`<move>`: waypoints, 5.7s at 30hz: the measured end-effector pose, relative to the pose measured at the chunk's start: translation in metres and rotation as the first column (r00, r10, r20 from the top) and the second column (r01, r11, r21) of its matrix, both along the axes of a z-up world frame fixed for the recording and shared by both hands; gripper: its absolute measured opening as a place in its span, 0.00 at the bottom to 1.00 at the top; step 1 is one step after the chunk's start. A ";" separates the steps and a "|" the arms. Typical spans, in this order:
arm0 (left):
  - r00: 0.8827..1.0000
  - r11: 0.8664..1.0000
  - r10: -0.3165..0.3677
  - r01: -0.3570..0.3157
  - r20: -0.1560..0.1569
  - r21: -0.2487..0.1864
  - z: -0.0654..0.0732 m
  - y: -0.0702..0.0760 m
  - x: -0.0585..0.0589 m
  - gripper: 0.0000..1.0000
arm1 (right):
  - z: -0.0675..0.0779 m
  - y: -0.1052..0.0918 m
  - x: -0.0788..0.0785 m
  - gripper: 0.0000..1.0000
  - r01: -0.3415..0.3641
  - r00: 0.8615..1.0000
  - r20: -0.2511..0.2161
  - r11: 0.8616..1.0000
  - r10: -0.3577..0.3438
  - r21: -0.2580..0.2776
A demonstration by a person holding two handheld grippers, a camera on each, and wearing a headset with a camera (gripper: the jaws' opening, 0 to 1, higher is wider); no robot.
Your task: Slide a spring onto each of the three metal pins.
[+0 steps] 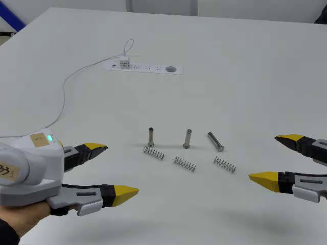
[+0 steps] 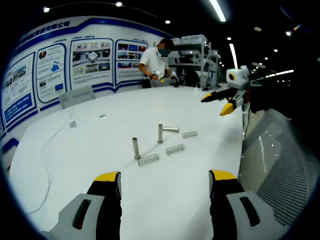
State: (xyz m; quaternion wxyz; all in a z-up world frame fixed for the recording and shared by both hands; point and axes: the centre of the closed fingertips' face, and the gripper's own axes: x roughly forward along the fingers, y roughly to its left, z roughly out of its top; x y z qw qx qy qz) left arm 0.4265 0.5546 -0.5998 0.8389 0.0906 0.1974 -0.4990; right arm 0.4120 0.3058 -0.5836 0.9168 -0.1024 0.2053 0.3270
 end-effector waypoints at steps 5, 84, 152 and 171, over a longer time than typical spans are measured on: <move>1.000 1.000 0.001 -0.001 -0.001 0.000 0.000 0.001 0.000 0.72 | 0.000 0.000 0.001 0.71 0.001 1.000 -0.003 1.000 -0.001 -0.001; 1.000 1.000 0.005 -0.005 0.007 -0.003 0.003 0.000 -0.001 0.70 | -0.006 0.006 0.073 0.44 0.046 0.992 -0.114 0.990 -0.062 -0.135; 0.999 0.999 0.036 -0.036 -0.023 -0.007 -0.006 0.010 -0.004 0.66 | -0.103 0.035 0.136 0.10 0.143 0.845 -0.441 0.921 -0.304 -0.362; 0.999 0.999 0.036 -0.036 -0.010 -0.011 0.001 0.012 -0.003 0.66 | -0.086 0.030 0.126 0.09 0.185 0.858 -0.397 0.917 -0.326 -0.354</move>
